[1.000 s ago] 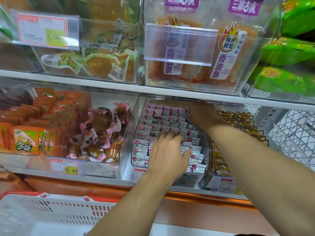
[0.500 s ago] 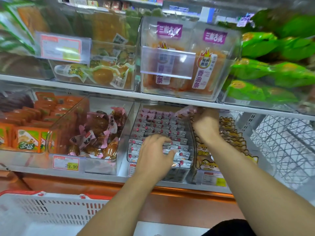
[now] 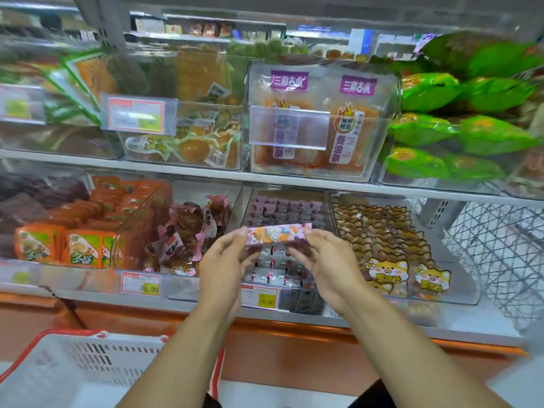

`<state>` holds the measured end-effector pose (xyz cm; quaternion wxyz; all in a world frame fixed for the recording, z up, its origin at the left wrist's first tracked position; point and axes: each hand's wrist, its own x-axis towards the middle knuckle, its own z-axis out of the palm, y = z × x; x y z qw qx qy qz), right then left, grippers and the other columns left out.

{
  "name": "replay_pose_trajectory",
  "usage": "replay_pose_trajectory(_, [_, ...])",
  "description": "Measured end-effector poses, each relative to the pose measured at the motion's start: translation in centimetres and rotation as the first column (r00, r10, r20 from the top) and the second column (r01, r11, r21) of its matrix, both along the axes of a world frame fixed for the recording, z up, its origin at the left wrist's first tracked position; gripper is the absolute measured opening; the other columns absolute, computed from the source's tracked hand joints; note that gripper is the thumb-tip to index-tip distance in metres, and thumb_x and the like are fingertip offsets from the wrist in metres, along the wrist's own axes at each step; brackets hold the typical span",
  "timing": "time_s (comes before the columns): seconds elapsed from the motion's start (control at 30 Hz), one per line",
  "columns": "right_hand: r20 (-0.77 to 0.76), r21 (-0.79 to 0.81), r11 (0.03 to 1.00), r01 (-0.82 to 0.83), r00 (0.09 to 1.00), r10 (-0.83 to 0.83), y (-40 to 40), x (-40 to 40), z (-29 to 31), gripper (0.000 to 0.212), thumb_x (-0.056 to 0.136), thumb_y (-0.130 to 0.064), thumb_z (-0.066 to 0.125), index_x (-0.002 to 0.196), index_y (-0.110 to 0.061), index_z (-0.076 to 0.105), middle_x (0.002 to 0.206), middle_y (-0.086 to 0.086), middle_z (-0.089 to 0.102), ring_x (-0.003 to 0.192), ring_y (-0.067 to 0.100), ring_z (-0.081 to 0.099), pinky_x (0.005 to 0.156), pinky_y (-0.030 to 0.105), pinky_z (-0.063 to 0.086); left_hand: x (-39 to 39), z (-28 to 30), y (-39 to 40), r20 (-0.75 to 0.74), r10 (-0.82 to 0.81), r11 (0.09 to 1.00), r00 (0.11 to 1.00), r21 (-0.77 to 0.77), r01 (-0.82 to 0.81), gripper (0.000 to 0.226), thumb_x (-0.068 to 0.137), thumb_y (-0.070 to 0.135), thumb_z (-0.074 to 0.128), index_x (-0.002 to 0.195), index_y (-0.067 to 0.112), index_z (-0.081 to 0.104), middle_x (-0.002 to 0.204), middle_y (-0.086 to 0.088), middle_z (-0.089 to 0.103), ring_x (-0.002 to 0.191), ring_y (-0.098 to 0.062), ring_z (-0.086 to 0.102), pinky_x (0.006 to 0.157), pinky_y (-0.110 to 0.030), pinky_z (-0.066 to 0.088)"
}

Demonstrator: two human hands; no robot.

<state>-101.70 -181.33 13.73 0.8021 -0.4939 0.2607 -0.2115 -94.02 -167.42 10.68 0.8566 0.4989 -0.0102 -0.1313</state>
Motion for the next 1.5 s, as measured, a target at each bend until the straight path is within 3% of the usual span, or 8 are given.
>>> replay_pose_trajectory(0.4, [0.022,0.078,0.996,-0.037,0.999,0.035,-0.9,0.7,-0.8,0.016,0.103,-0.014,0.057,0.113,-0.003,0.058,0.096,0.014,0.078,0.081,0.023,0.078,0.068,0.03,0.062,0.9,0.5,-0.1,-0.093,-0.069,0.981,0.993,-0.188,0.051,0.021,0.088,0.02,0.071,0.101,0.003,0.071,0.096,-0.015,0.078,0.09,-0.019,0.076,0.073,-0.024,0.06])
replay_pose_trajectory(0.73, [0.008,0.081,0.995,-0.061,0.998,0.06,-2.0,-0.1,-0.9,0.02,0.102,-0.013,0.058,0.116,-0.001,0.059,0.112,0.019,0.073,0.091,0.026,0.077,0.076,0.033,0.062,0.2,0.4,-1.3,0.02,0.091,0.994,0.996,0.06,-0.092,0.02,0.1,0.022,0.061,0.098,0.003,0.068,0.091,-0.014,0.078,0.087,-0.022,0.077,0.067,-0.019,0.058])
replay_pose_trajectory(0.83, [0.031,-0.052,0.992,-0.118,0.992,0.12,-2.0,-0.5,-1.0,0.03,0.095,-0.022,0.069,0.12,-0.011,0.057,0.118,0.012,0.072,0.097,0.025,0.075,0.08,0.035,0.062,0.4,0.3,-1.1,-0.01,0.12,0.991,0.993,0.067,-0.12,0.02,0.099,0.021,0.063,0.099,0.001,0.065,0.089,-0.015,0.078,0.076,-0.021,0.077,0.05,-0.014,0.05])
replay_pose_trajectory(0.93, [0.019,-0.309,0.926,-0.219,0.971,0.237,-2.0,-0.8,-1.4,0.056,0.085,-0.014,0.08,0.132,-0.026,0.053,0.123,-0.003,0.07,0.102,0.019,0.074,0.087,0.038,0.061,0.7,0.2,-0.9,-0.026,0.1,0.994,0.995,0.037,-0.099,0.018,0.099,0.017,0.063,0.098,-0.001,0.062,0.084,-0.014,0.077,0.071,-0.02,0.076,0.055,-0.018,0.055])
replay_pose_trajectory(1.07, [-0.021,-0.426,0.88,-0.21,0.975,0.223,-1.8,-0.7,-1.5,0.037,0.084,-0.009,0.081,0.113,-0.028,0.069,0.112,-0.003,0.074,0.098,0.018,0.074,0.082,0.035,0.062,0.7,-0.1,-1.0,-0.012,0.041,0.997,0.999,0.067,-0.04,0.011,0.099,0.011,0.059,0.091,0.004,0.06,0.081,-0.014,0.074,0.066,-0.02,0.074,0.059,-0.025,0.059])
replay_pose_trajectory(1.3, [-0.011,-0.282,0.945,-0.166,0.985,0.17,-2.3,-0.3,-1.7,0.02,0.09,-0.017,0.076,0.11,-0.015,0.072,0.102,0.012,0.075,0.08,0.021,0.073,0.074,0.03,0.061,0.6,0.0,-1.0,0.136,-0.115,0.99,0.984,0.102,0.102,0.029,0.09,0.029,0.071,0.109,0.009,0.065,0.091,-0.008,0.076,0.076,-0.018,0.072,0.067,-0.027,0.06])
replay_pose_trajectory(1.4, [-0.018,-0.239,0.955,-0.174,0.984,0.175,-2.7,-0.2,-1.7,0.025,0.089,-0.023,0.076,0.112,-0.013,0.072,0.102,0.015,0.076,0.079,0.022,0.071,0.075,0.029,0.06,0.5,-0.1,-1.2,0.112,-0.11,0.991,0.988,0.091,0.1,0.025,0.087,0.016,0.075,0.109,0.009,0.066,0.085,-0.005,0.075,0.069,-0.016,0.069,0.066,-0.024,0.06])
replay_pose_trajectory(1.5, [0.024,-0.222,0.947,-0.232,0.97,0.243,-3.0,-0.3,-1.6,0.036,0.083,-0.025,0.078,0.116,-0.011,0.072,0.109,0.014,0.076,0.087,0.023,0.072,0.082,0.032,0.06,0.6,-0.3,-1.2,0.093,-0.121,0.986,0.988,0.123,0.11,0.03,0.085,0.023,0.076,0.11,0.007,0.07,0.083,-0.009,0.072,0.065,-0.015,0.066,0.064,-0.022,0.059])
